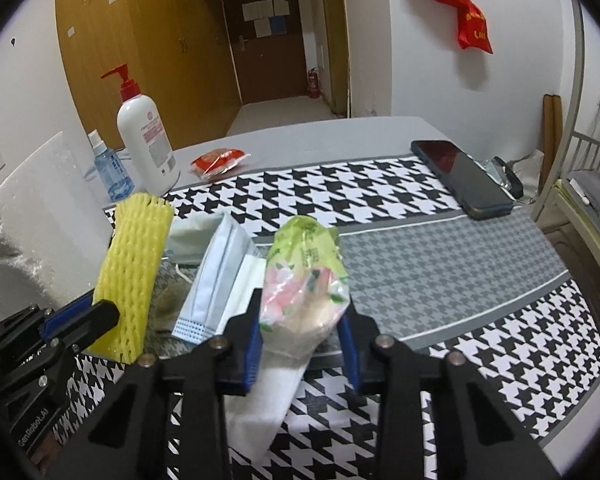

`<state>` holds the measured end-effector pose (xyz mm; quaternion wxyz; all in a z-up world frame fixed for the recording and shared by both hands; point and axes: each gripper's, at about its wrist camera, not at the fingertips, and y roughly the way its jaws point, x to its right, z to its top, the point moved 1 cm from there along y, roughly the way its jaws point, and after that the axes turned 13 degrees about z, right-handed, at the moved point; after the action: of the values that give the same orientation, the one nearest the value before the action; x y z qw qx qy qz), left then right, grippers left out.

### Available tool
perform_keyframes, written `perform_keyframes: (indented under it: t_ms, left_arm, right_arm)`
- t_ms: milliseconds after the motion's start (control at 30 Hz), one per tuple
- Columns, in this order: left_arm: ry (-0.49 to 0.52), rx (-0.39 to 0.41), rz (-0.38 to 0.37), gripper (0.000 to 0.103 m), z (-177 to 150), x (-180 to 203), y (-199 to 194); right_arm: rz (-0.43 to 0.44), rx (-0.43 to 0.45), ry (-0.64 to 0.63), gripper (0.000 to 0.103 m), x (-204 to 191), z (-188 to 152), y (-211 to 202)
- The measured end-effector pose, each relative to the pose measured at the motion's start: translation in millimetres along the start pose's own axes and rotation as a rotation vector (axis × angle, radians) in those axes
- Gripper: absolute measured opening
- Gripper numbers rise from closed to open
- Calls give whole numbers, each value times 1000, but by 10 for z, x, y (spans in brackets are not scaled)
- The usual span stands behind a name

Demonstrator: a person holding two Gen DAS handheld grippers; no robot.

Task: Organize soft objects
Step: 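Lift the yellow net with the left gripper while the right gripper grasps the green snack bag, then carry the yellow net and snack bag with both grippers over the white foam box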

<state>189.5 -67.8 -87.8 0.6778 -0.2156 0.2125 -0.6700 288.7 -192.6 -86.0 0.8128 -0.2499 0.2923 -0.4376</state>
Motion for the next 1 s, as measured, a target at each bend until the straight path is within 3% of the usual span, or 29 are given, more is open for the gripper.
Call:
perform_keyframes:
  t_ms: [33, 233, 1000]
  left_arm:
    - [-1, 4, -2, 14, 1, -2, -8]
    - [3, 20, -6, 14, 3, 11, -45]
    - [28, 141, -35, 14, 110, 61, -533]
  right_arm:
    - [2, 3, -1, 31, -6, 1, -11]
    - [1, 29, 10, 29, 1, -12, -106]
    - [-9, 186, -18, 29, -167, 43, -774]
